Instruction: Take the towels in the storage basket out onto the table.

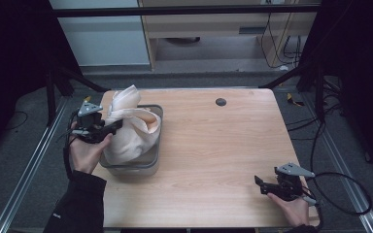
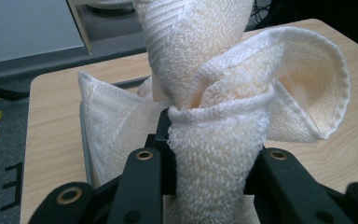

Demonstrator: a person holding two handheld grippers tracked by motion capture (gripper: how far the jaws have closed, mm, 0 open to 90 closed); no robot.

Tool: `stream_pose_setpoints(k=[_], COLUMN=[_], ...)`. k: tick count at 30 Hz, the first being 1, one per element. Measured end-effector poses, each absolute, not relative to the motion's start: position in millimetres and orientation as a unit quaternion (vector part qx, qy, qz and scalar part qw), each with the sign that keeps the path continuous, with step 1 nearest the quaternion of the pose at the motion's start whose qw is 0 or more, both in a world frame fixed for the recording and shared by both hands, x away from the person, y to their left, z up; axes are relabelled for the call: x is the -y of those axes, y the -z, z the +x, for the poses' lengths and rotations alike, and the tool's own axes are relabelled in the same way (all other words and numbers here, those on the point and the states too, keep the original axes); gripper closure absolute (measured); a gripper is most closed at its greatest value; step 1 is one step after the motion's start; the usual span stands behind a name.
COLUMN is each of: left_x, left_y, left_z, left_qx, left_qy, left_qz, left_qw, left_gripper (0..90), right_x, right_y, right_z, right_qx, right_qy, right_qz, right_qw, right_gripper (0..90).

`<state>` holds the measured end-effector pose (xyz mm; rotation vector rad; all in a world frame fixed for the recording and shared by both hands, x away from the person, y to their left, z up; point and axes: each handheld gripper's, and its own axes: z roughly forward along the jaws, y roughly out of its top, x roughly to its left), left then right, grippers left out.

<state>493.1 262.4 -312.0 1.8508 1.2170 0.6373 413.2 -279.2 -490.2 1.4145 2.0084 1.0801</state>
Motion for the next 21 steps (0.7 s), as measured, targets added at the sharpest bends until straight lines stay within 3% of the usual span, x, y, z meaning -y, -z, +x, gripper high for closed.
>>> stream_pose_setpoints(k=[21], left_x=[-251.6], left_y=[271.9], left_z=[484.4], left_qx=[-0.458], left_qy=[-0.26], left_qz=[0.728], left_qw=[0.438], left_gripper=[69.6], right_x=[280.0], right_y=[490.3], right_z=[413.4], right_qx=[-0.73], right_qy=[-0.393], right_qz=[0.509], right_qw=[0.23], right_gripper=[14.0])
